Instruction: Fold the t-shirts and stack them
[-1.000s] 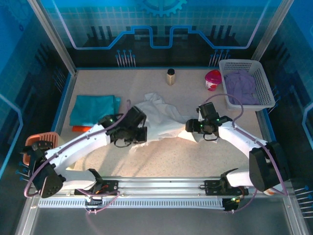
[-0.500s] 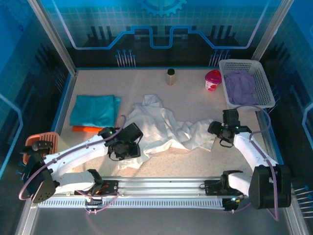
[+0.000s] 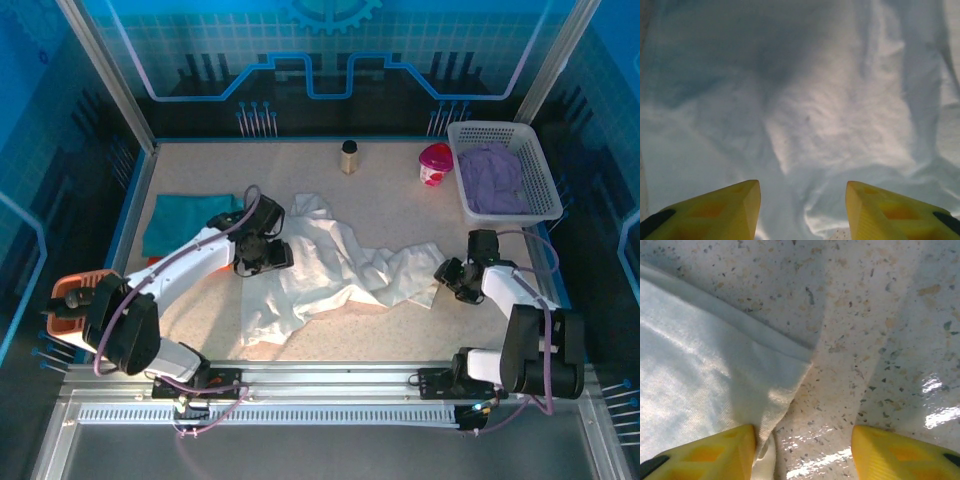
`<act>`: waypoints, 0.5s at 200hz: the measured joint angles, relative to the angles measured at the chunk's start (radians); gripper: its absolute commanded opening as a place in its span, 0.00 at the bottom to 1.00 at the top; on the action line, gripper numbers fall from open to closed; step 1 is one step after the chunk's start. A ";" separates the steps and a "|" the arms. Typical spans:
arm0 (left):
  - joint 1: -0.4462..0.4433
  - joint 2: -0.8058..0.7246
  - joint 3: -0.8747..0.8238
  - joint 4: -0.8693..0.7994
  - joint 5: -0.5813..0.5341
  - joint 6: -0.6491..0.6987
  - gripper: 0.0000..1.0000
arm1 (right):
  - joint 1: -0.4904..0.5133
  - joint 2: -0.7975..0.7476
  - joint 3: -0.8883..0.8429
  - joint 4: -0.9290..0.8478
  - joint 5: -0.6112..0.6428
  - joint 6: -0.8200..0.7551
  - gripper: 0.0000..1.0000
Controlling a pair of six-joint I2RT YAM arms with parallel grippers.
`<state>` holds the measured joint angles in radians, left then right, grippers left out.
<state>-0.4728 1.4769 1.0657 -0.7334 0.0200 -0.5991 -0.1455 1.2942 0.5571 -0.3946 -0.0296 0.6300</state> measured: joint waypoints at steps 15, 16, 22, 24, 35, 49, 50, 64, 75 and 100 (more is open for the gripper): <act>0.014 0.029 -0.001 0.019 0.008 0.019 0.49 | -0.004 0.014 0.010 -0.008 0.001 0.006 0.46; 0.015 0.031 -0.002 0.021 0.010 0.021 0.49 | -0.004 0.015 0.011 -0.008 0.001 0.007 0.46; 0.021 0.039 -0.008 0.029 0.013 0.024 0.49 | -0.005 0.018 0.014 -0.010 0.002 0.011 0.44; 0.023 0.041 -0.010 0.032 0.014 0.026 0.49 | -0.006 0.019 0.014 -0.011 0.002 0.013 0.44; 0.032 0.043 -0.033 0.045 0.017 0.029 0.49 | -0.006 0.022 0.016 -0.014 0.005 0.017 0.40; 0.039 0.042 -0.067 0.053 0.023 0.030 0.49 | -0.006 0.027 0.020 -0.017 0.011 0.020 0.33; 0.039 0.042 -0.069 0.053 0.023 0.030 0.49 | -0.006 0.027 0.020 -0.017 0.011 0.021 0.32; 0.040 0.040 -0.107 0.061 0.029 0.030 0.49 | -0.008 0.035 0.025 -0.024 0.022 0.026 0.31; 0.040 0.031 -0.142 0.062 0.033 0.029 0.50 | -0.008 0.038 0.028 -0.025 0.022 0.025 0.31; 0.040 -0.031 -0.233 0.053 0.048 0.018 0.52 | -0.008 0.037 0.031 -0.023 0.014 0.025 0.34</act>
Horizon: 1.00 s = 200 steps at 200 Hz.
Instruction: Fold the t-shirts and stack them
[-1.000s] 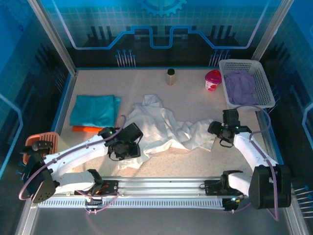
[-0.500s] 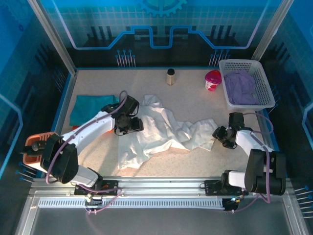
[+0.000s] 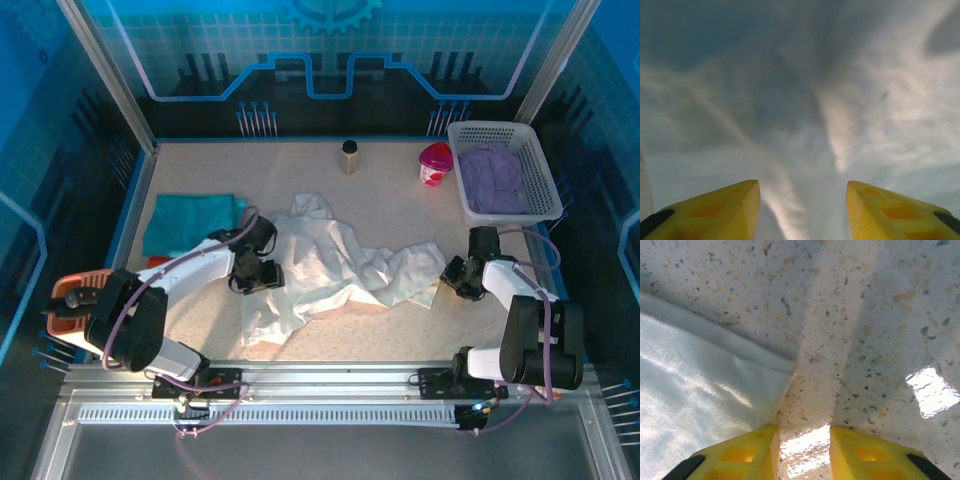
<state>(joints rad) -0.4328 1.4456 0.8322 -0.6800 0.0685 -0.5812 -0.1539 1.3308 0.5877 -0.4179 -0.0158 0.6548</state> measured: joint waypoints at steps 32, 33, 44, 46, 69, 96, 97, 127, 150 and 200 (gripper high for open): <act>0.000 -0.145 -0.095 -0.047 0.016 -0.038 0.53 | 0.003 -0.027 0.002 0.079 -0.063 -0.002 0.53; 0.000 -0.148 -0.097 -0.048 0.016 -0.040 0.53 | 0.003 -0.030 0.002 0.081 -0.064 -0.006 0.54; 0.000 -0.209 -0.130 -0.063 0.026 -0.066 0.53 | 0.002 -0.060 0.002 0.094 -0.072 -0.002 0.60; 0.000 -0.219 -0.136 -0.066 0.027 -0.072 0.53 | 0.002 -0.064 0.002 0.095 -0.074 -0.007 0.61; -0.017 -0.315 -0.203 -0.105 0.047 -0.144 0.54 | 0.002 -0.116 0.002 0.108 -0.075 -0.014 0.67; -0.100 -0.341 -0.252 -0.127 0.061 -0.233 0.55 | 0.002 -0.108 0.002 0.110 -0.074 -0.020 0.64; -0.102 -0.341 -0.254 -0.126 0.061 -0.236 0.55 | 0.002 -0.107 0.002 0.111 -0.073 -0.021 0.63; -0.133 -0.310 -0.326 -0.095 0.068 -0.309 0.54 | 0.002 -0.049 0.002 0.127 -0.084 -0.024 0.57; -0.134 -0.279 -0.325 -0.081 0.068 -0.332 0.52 | 0.002 -0.007 0.002 0.150 -0.101 -0.022 0.55; -0.135 -0.191 -0.285 -0.057 0.072 -0.334 0.35 | 0.002 0.048 0.004 0.177 -0.127 -0.014 0.43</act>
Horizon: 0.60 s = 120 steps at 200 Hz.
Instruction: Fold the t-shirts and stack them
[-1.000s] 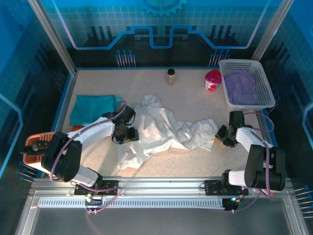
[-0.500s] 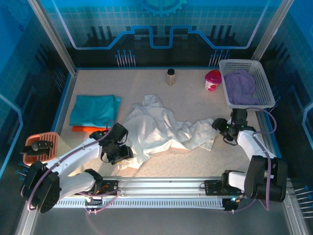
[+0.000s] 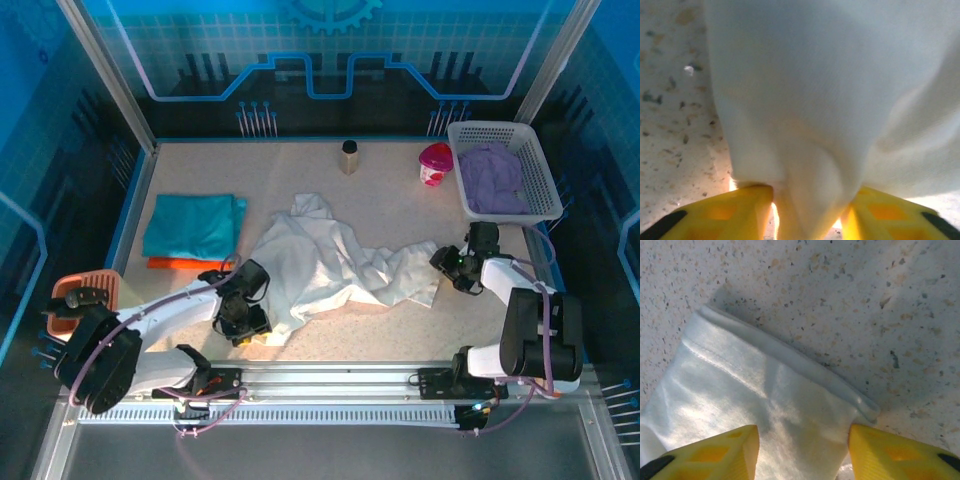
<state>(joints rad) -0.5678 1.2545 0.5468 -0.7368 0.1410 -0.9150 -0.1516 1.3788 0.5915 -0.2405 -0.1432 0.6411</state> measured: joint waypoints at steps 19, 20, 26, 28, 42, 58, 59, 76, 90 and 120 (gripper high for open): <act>0.003 0.030 0.019 0.017 0.003 0.005 0.21 | 0.000 0.015 0.007 0.006 -0.009 0.005 0.29; 0.003 0.031 0.020 0.017 0.003 0.008 0.20 | 0.000 0.016 0.007 0.006 -0.009 0.008 0.28; 0.009 0.039 0.026 0.023 0.005 0.013 0.16 | 0.000 0.020 0.010 0.007 -0.011 0.008 0.23; 0.011 0.041 0.028 0.024 0.006 0.023 0.14 | 0.000 0.021 0.011 0.007 -0.012 0.016 0.22; 0.029 0.055 0.043 0.033 0.011 0.046 0.02 | 0.000 0.024 0.013 0.014 -0.018 0.021 0.14; 0.053 0.060 0.068 0.043 -0.001 0.071 0.00 | 0.000 0.023 0.016 0.017 -0.023 0.022 0.02; 0.055 0.060 0.071 0.043 -0.002 0.077 0.00 | 0.000 0.023 0.017 0.017 -0.023 0.020 0.01; 0.079 0.060 0.111 0.035 -0.020 0.104 0.00 | 0.000 0.006 0.020 0.016 -0.022 0.030 0.00; 0.096 0.060 0.160 0.024 -0.031 0.130 0.00 | 0.000 -0.023 0.024 0.007 -0.022 0.032 0.00; 0.137 0.060 0.285 -0.023 -0.054 0.202 0.00 | 0.000 -0.081 0.079 -0.032 -0.022 0.032 0.00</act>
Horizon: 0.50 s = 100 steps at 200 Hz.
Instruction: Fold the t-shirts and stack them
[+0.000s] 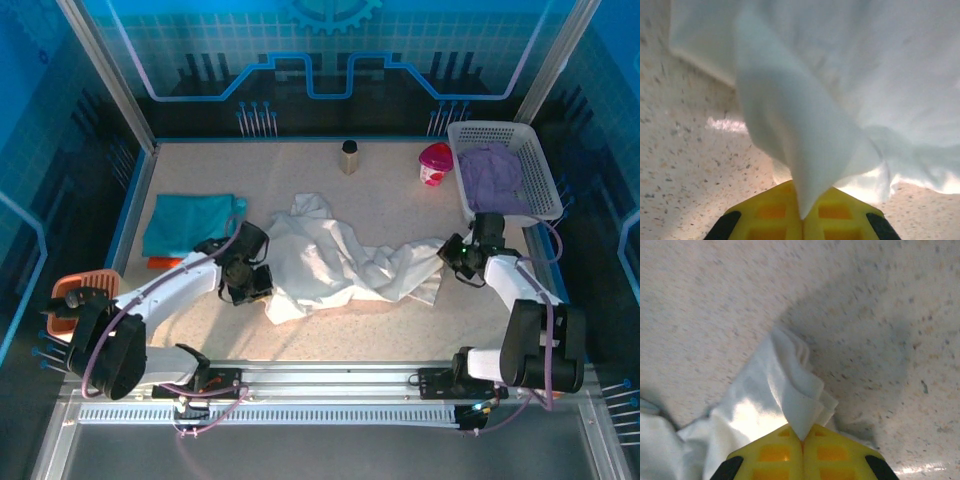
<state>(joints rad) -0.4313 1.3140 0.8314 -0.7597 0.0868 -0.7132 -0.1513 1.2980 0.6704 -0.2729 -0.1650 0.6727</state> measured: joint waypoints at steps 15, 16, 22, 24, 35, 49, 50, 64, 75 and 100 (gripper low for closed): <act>0.027 0.002 0.068 -0.022 -0.005 0.037 0.00 | 0.000 -0.030 0.034 -0.019 0.000 0.000 0.00; 0.029 0.002 0.071 -0.023 -0.005 0.038 0.00 | 0.000 -0.031 0.036 -0.020 0.000 0.000 0.00; 0.043 0.007 0.100 -0.029 -0.005 0.056 0.00 | 0.000 -0.042 0.049 -0.025 0.000 0.000 0.00; 0.046 0.008 0.106 -0.030 -0.005 0.060 0.00 | 0.000 -0.045 0.054 -0.026 0.000 0.000 0.00; 0.078 0.027 0.170 -0.045 -0.006 0.088 0.00 | 0.000 -0.055 0.078 -0.026 0.000 0.002 0.00; 0.116 0.075 0.275 -0.065 -0.008 0.123 0.00 | 0.000 -0.052 0.122 -0.030 -0.001 0.006 0.00; 0.119 0.080 0.288 -0.068 -0.008 0.127 0.00 | 0.000 -0.051 0.124 -0.031 -0.001 0.006 0.00; 0.148 0.152 0.426 -0.081 -0.011 0.166 0.00 | 0.002 -0.032 0.195 -0.045 0.000 0.010 0.00; 0.166 0.207 0.531 -0.089 -0.012 0.194 0.00 | 0.006 -0.015 0.255 -0.049 0.000 0.014 0.00; 0.199 0.330 0.774 -0.121 -0.015 0.251 0.00 | 0.018 0.003 0.369 -0.048 0.010 0.024 0.00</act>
<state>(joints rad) -0.2321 1.6444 1.6054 -0.8803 0.0715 -0.4625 -0.1337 1.3014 1.0393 -0.3210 -0.1547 0.6964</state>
